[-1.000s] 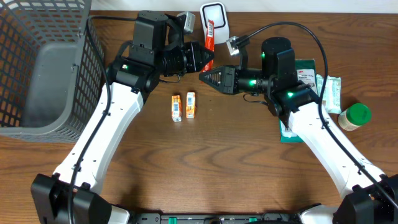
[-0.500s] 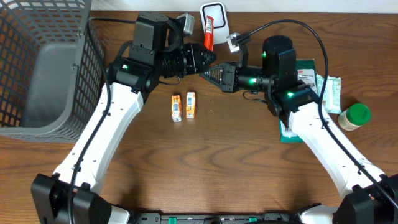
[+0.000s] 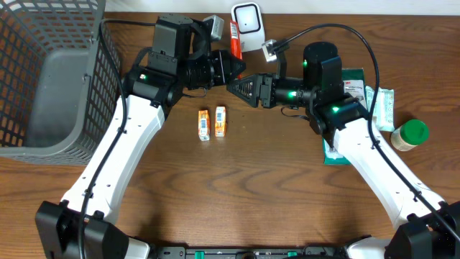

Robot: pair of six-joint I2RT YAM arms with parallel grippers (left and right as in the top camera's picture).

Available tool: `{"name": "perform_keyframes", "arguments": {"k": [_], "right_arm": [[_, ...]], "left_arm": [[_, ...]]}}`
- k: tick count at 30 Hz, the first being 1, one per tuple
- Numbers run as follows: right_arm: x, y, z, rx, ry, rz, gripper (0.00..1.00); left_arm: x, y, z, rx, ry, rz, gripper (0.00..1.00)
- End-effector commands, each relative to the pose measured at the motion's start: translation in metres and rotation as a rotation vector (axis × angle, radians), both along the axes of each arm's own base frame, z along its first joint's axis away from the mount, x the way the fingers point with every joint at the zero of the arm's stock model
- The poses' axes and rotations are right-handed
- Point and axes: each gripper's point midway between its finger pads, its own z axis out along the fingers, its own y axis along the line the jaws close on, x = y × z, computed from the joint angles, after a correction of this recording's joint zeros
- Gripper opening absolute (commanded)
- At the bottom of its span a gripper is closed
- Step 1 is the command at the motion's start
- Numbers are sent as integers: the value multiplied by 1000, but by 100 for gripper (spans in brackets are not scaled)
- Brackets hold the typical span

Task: Scan the item barcode
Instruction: 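Carry the red packet with the left gripper to the scanner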

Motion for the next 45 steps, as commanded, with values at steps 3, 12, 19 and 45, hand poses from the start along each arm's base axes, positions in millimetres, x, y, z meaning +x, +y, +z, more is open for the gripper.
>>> {"name": "perform_keyframes", "arguments": {"k": [3, 12, 19, 45], "right_arm": [[5, -19, 8, -10, -33, -15, 58], [14, -76, -29, -112, 84, -103, 55], [10, -143, -82, -339, 234, -263, 56], [-9, -240, -140, -879, 346, -518, 99]], "left_arm": [[0, 8, -9, 90, -36, 6, 7], [2, 43, -15, 319, -42, 99, 7], [5, 93, 42, 580, -112, 234, 7], [118, 49, -8, 1141, -475, -8, 7]]}}
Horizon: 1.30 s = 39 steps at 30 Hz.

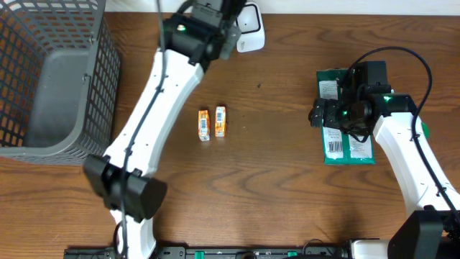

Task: Scan the item barcode
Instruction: 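Carry the red packet with the left gripper to the scanner, then hold the red packet's barcode against the scanner with the left gripper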

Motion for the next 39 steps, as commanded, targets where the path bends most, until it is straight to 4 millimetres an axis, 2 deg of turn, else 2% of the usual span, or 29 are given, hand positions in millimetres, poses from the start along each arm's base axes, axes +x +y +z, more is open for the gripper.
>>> {"name": "perform_keyframes", "arguments": {"k": [1, 6, 13, 17, 20, 25, 29, 39], "right_arm": [[3, -3, 9, -14, -32, 2, 99], [3, -3, 9, -14, -32, 2, 99], [3, -3, 9, -14, -32, 2, 99], [3, -3, 9, -14, -32, 2, 99], [3, -3, 9, -14, -32, 2, 99], [3, -3, 9, -14, -32, 2, 99], [3, -3, 9, -14, -32, 2, 99], [3, -3, 9, -14, -32, 2, 99]], "left_arm": [[23, 1, -18, 101, -34, 8, 7], [59, 1, -47, 192, -93, 39, 7], [101, -19, -110, 287, -124, -44, 7], [124, -18, -142, 386, -174, -41, 7], [135, -16, -161, 436, -196, -30, 7], [141, -21, -189, 430, -192, -41, 7], [145, -21, -196, 422, -203, -37, 7], [149, -20, -194, 411, -215, -33, 7]]}}
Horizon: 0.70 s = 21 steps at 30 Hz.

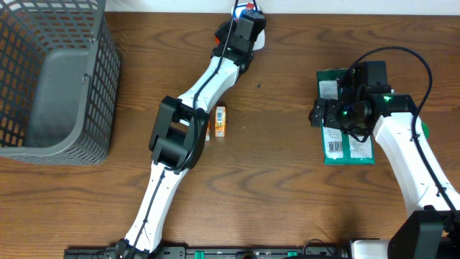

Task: Scan the item barcode
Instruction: 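Hold the red packet's barcode against the scanner with the left gripper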

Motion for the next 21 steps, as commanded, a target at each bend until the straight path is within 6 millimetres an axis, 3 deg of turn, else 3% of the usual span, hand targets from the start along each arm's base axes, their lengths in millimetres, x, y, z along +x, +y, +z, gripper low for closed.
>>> {"name": "perform_keyframes", "arguments": {"k": [1, 5, 11, 14, 17, 21], "right_arm": [[3, -2, 9, -11, -31, 3, 99], [3, -2, 9, -11, -31, 3, 99], [3, -2, 9, -11, -31, 3, 99], [3, -2, 9, -11, -31, 3, 99], [3, -2, 9, -11, -31, 3, 99], [3, -2, 9, -11, -31, 3, 99]], "left_arm": [[3, 4, 0, 11, -11, 10, 7], [4, 3, 22, 4, -52, 21, 7], [-15, -8, 96, -55, -131, 50, 7], [-42, -18, 136, -161, -132, 76, 7], [-82, -25, 164, -278, -71, 108, 7], [-153, -45, 166, -480, 195, 80, 7]]}}
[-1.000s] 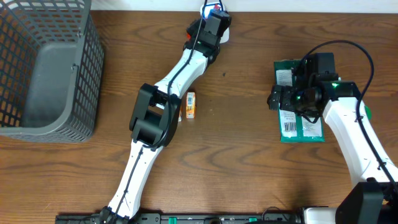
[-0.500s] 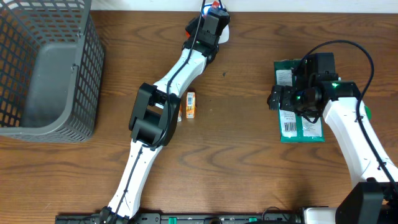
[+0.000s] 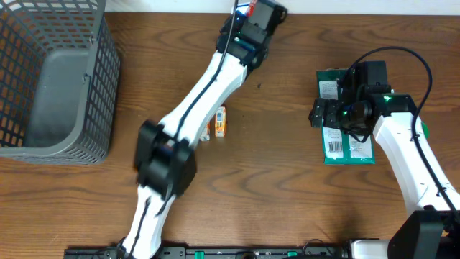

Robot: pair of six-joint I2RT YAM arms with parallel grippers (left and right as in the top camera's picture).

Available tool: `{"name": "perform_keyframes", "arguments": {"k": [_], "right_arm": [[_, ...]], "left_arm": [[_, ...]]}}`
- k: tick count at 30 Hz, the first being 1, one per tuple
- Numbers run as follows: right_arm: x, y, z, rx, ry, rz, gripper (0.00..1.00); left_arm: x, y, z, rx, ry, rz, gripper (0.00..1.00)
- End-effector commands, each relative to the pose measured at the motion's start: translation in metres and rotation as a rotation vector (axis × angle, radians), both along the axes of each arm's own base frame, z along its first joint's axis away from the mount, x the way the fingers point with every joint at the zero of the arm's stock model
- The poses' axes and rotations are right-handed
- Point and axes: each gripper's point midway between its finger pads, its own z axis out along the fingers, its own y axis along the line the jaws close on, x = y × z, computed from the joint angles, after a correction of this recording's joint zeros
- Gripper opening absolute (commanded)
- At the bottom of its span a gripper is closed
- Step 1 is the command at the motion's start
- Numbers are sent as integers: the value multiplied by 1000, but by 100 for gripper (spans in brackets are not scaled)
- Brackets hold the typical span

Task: Scan the item barcode
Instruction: 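Hold the red packet's barcode against the scanner with the left gripper, then carry the red packet right and drop it onto the gloves pack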

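My left arm stretches across the table to the far edge, where my left gripper (image 3: 253, 16) is seen from above, so its jaws are hidden. A small red thing (image 3: 248, 8) shows at its tip. The scanner is hidden beneath it. Two small orange boxes lie mid-table: one (image 3: 220, 121) is in plain view, the other (image 3: 207, 131) is partly under the arm. My right gripper (image 3: 321, 115) points down at the left edge of the green packets (image 3: 346, 144). Its fingers are hidden too.
A grey wire basket (image 3: 50, 79) fills the left side of the table. The left arm's long white link (image 3: 194, 101) crosses the middle diagonally. A black cable loops over the right arm near the far right.
The left wrist has shifted a little to the right at the far edge, and the arm's elbow sits lower and further left. The right arm and the green packets have not moved.
Both grippers first met tip to tip at mid-table, below a white scanner and a red packet. Then the right gripper was over the green packets, where it stays. The left gripper was at the scanner, and it is now over it at the far edge.
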Motion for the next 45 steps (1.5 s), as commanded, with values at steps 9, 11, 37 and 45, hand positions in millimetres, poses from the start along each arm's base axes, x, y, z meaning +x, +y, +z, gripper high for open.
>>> {"name": "perform_keyframes", "arguments": {"k": [9, 11, 37, 45], "right_arm": [[3, -2, 9, -11, -32, 2, 99], [3, -2, 9, -11, -32, 3, 99], [-24, -67, 88, 82, -41, -213, 99], [-27, -63, 87, 105, -28, -207, 99]], "left_arm": [[-155, -55, -10, -542, 674, -83, 7], [-159, -56, -18, -555, 711, -63, 7], [-181, -196, -143, -940, 678, -4, 9], [-198, -230, -141, -917, 627, -188, 79]]}}
